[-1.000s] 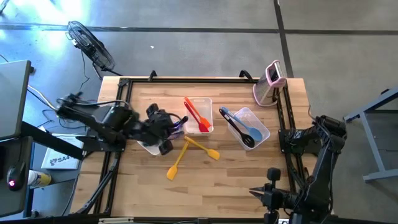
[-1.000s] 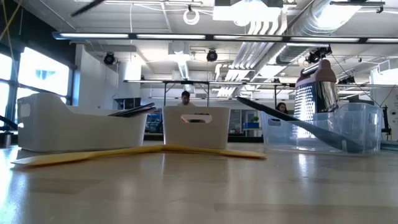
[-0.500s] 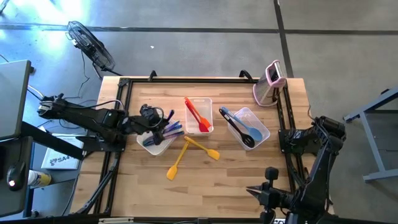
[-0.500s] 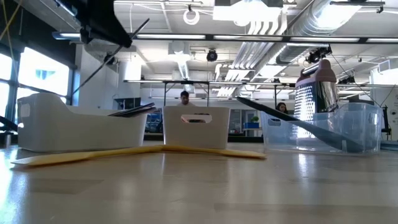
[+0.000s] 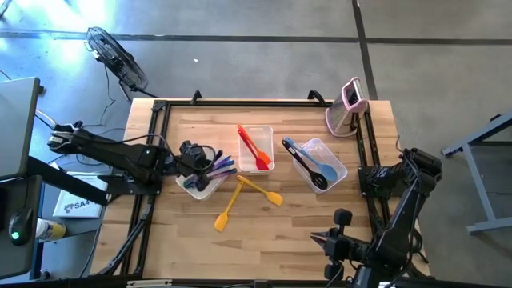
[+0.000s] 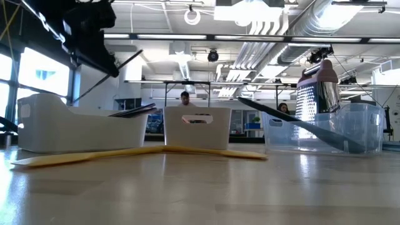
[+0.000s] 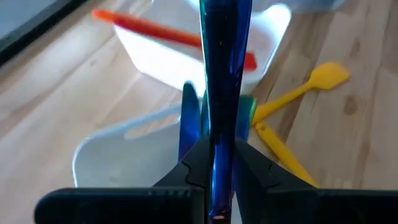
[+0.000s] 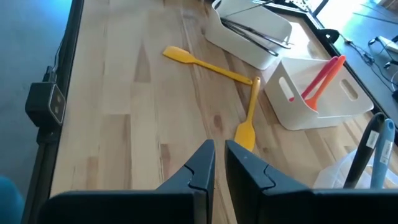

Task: Pick & Place Kitchen Items
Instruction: Put the blue table knife into the left white bin, then put the yellow spatula into the right white bin

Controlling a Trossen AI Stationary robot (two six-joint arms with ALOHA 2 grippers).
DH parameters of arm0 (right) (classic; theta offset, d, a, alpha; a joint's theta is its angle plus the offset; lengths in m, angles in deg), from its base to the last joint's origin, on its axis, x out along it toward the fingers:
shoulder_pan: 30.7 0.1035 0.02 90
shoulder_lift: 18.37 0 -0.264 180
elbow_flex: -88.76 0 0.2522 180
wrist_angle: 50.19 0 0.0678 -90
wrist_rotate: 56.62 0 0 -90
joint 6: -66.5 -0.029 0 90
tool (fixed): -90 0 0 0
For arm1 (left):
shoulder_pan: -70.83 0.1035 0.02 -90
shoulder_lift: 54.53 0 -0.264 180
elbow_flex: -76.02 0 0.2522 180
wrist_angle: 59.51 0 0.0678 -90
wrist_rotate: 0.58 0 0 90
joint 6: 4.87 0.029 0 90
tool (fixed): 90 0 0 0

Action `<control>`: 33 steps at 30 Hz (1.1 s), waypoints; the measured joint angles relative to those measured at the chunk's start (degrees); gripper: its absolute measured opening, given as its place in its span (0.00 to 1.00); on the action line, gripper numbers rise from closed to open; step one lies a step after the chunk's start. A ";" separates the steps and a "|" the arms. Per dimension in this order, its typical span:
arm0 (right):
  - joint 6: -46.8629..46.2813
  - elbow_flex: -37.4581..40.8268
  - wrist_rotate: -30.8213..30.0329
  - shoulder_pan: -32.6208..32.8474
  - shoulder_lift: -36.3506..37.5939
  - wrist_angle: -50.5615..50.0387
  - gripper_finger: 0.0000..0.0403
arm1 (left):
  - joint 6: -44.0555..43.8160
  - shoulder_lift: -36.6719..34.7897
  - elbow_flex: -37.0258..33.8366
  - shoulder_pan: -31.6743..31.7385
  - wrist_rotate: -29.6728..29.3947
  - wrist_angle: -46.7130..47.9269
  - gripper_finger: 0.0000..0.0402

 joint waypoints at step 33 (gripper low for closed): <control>0.46 0.00 -0.33 0.00 0.00 -0.02 0.07 | -7.84 0.17 -6.16 0.00 5.43 -5.27 0.56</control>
